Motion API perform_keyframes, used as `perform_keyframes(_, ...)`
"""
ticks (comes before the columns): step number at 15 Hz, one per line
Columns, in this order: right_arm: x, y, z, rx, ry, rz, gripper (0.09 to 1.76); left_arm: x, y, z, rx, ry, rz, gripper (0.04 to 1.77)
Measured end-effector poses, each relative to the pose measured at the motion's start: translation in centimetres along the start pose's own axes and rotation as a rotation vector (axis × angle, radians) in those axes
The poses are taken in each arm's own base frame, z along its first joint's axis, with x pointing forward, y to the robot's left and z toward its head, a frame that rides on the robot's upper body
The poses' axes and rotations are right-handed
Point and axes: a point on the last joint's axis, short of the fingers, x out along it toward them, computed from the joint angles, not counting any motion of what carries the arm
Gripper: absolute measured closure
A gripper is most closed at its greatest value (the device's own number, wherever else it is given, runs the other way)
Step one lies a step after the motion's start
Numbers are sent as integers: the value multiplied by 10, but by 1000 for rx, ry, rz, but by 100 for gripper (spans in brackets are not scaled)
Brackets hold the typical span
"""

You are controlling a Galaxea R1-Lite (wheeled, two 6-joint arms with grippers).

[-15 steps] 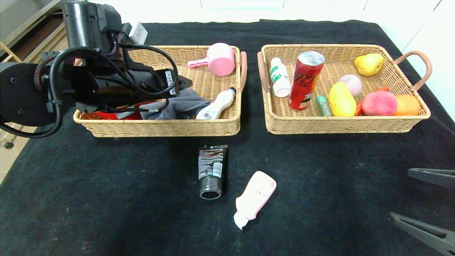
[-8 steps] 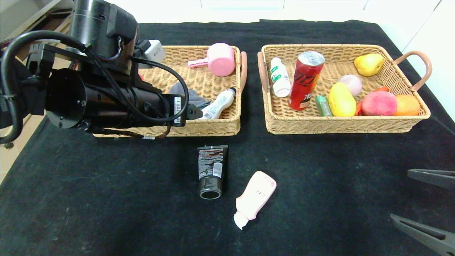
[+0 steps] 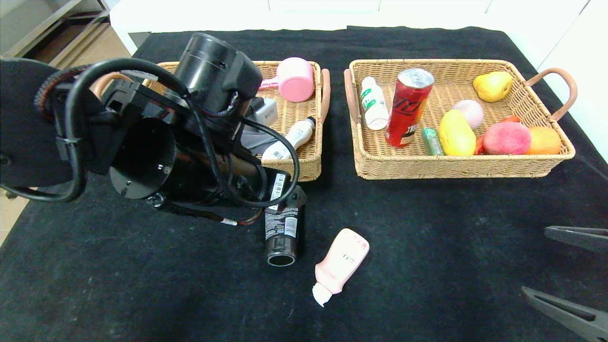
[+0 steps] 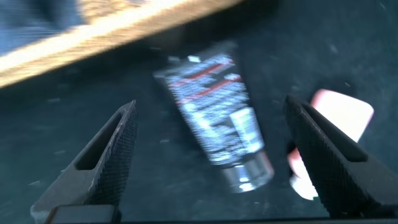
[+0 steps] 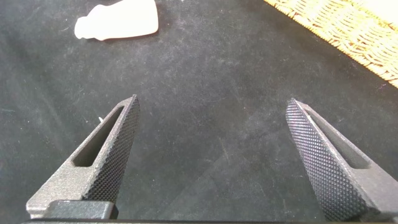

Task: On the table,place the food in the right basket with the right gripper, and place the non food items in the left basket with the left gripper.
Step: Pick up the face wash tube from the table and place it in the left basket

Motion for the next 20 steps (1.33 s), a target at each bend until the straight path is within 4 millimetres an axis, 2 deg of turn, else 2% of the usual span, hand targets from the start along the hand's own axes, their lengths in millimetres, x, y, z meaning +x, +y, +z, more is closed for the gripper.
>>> perform_keyframes(4, 0, 0, 0, 0, 0, 0, 14, 16, -10, -11, 27, 75, 40, 12)
perform_keyframes(10, 0, 0, 0, 1, 1, 0, 14, 25, -12, -19, -31, 147, 59, 11)
perform_keyframes(20, 0, 0, -1, 1, 2, 1, 14, 43, -16, -31, -20, 212, 65, 10)
